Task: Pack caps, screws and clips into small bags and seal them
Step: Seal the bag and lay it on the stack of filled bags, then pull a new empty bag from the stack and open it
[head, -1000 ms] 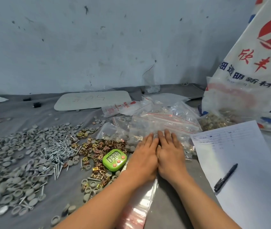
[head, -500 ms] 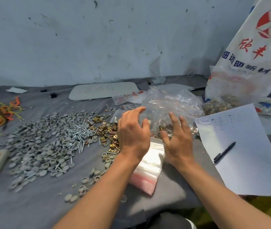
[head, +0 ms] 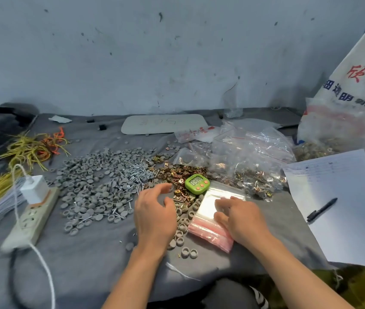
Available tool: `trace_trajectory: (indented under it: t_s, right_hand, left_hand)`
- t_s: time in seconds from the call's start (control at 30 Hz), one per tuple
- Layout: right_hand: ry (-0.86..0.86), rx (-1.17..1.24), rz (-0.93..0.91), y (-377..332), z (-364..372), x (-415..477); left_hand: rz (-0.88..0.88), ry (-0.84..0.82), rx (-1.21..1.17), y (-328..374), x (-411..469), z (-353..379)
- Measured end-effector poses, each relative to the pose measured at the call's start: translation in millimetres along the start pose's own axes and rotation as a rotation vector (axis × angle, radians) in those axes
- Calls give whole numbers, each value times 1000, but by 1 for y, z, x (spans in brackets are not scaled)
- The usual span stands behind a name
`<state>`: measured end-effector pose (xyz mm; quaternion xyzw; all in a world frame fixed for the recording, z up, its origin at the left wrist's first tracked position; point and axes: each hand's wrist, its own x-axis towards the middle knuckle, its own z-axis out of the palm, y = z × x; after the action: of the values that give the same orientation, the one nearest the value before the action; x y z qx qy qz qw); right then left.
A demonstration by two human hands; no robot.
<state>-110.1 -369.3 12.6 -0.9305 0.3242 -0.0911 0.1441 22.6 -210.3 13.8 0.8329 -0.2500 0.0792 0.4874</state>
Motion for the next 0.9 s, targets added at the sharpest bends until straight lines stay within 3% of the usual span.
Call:
trace_trajectory:
  t_s: [0.13, 0.27, 0.43, 0.57, 0.63, 0.77, 0.83, 0.9]
  right_hand:
    - [-2, -95, -20, -9, -4, -2]
    - [-186, -268, -74, -32, -9, 1]
    - [-362, -63, -18, -27, -1, 3]
    - [-261, -130, -39, -17, 5, -8]
    - [-117, -122, -22, -16, 9, -10]
    - [161, 147, 93, -13, 23, -15]
    - [223, 261, 140, -13, 26, -17]
    - [218, 220, 126, -13, 27, -17]
  left_hand:
    - [-29, -54, -12, -6, -6, 6]
    - [-130, -75, -72, -11, -2, 6]
    - [-229, -103, 26, -12, 0, 9]
    - [-267, -105, 41, -11, 0, 9]
    - [-269, -113, 41, -10, 0, 8]
    - [-270, -110, 38, -9, -1, 8]
    - [-272, -105, 26, -10, -1, 9]
    - [-268, -107, 33, -9, 0, 10]
